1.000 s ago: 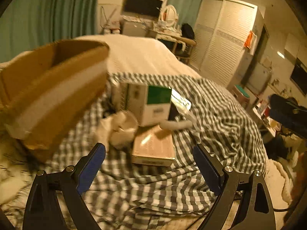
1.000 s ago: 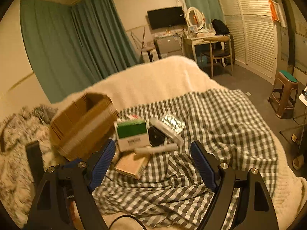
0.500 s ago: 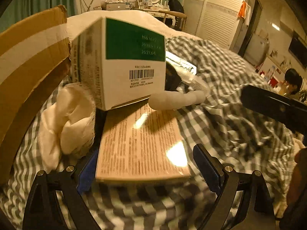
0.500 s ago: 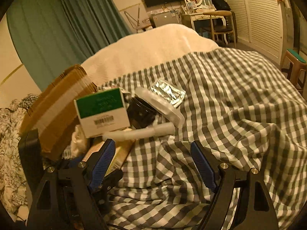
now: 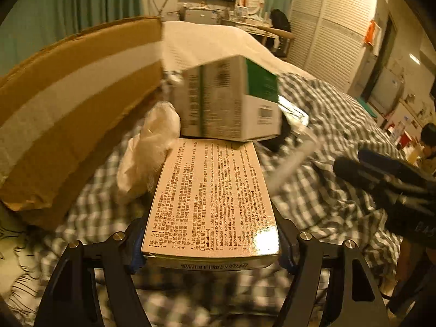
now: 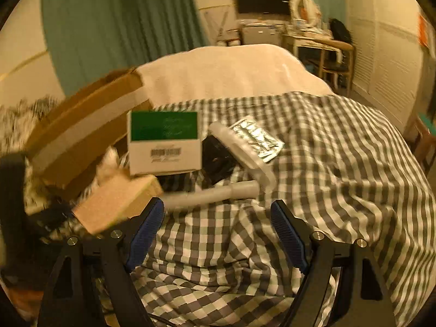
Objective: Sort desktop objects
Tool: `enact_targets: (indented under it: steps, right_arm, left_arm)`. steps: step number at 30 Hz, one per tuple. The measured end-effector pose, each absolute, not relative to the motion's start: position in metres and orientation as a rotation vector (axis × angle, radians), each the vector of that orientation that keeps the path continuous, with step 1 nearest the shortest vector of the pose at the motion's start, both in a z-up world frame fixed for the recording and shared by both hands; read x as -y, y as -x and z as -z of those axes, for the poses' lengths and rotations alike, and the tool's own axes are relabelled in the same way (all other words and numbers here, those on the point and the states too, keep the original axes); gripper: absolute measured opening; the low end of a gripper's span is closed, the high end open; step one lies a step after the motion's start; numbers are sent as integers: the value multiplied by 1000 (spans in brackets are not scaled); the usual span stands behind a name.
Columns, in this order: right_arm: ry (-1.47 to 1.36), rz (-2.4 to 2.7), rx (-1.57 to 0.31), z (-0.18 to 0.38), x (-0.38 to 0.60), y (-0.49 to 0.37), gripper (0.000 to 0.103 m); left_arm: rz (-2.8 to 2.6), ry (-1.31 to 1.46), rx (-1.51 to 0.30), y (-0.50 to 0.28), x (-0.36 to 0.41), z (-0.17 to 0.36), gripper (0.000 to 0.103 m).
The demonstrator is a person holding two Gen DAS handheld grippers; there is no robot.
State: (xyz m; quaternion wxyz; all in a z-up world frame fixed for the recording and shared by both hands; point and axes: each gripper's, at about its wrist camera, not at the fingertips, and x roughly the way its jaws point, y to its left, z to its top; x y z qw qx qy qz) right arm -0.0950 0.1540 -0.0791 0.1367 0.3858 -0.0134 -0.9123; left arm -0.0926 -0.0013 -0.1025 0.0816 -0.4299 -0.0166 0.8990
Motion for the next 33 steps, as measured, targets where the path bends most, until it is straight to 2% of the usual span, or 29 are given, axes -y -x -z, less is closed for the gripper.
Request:
enact_targets:
  steps: [4, 6, 11, 13, 14, 15, 20, 25, 26, 29, 33]
  right_arm:
    - [-1212, 2577, 161, 100, -145, 117, 80]
    - [-1279, 2555, 236, 111, -141, 131, 70]
    - [-1399, 2548, 367, 138, -140, 166, 60]
    - [-1401, 2565, 389, 144, -141, 171, 42]
    - [-1391, 2579, 381, 145, -142, 172, 29]
    - [-1375, 2590, 381, 144, -144, 171, 21]
    - [-1296, 2610, 459, 131, -163, 152, 12]
    - [-1215, 2671, 332, 100, -158, 124, 9]
    - [-1194, 2678, 304, 93, -154, 119, 0]
    - [-1150, 2700, 224, 74, -147, 104, 0]
    - [-1211, 2660, 294, 68, -144, 95, 0]
  left_arm:
    - [-2708, 1305, 150, 103, 19, 109, 75]
    - [-2719, 1292, 151, 105, 20, 110, 75]
    - [-2733, 1244, 130, 114, 14, 112, 75]
    - [-2732, 1244, 148, 120, 17, 115, 75]
    - [-2729, 1247, 157, 122, 18, 116, 75]
    - [-2727, 1251, 166, 125, 19, 117, 75]
    - [-2728, 1251, 200, 128, 25, 115, 75]
    - [-2758, 1206, 228, 119, 27, 97, 75]
    - [-2763, 1188, 238, 116, 29, 92, 75]
    - [-2772, 1112, 268, 106, 34, 74, 75]
    - [-2773, 1057, 293, 94, 41, 55, 75]
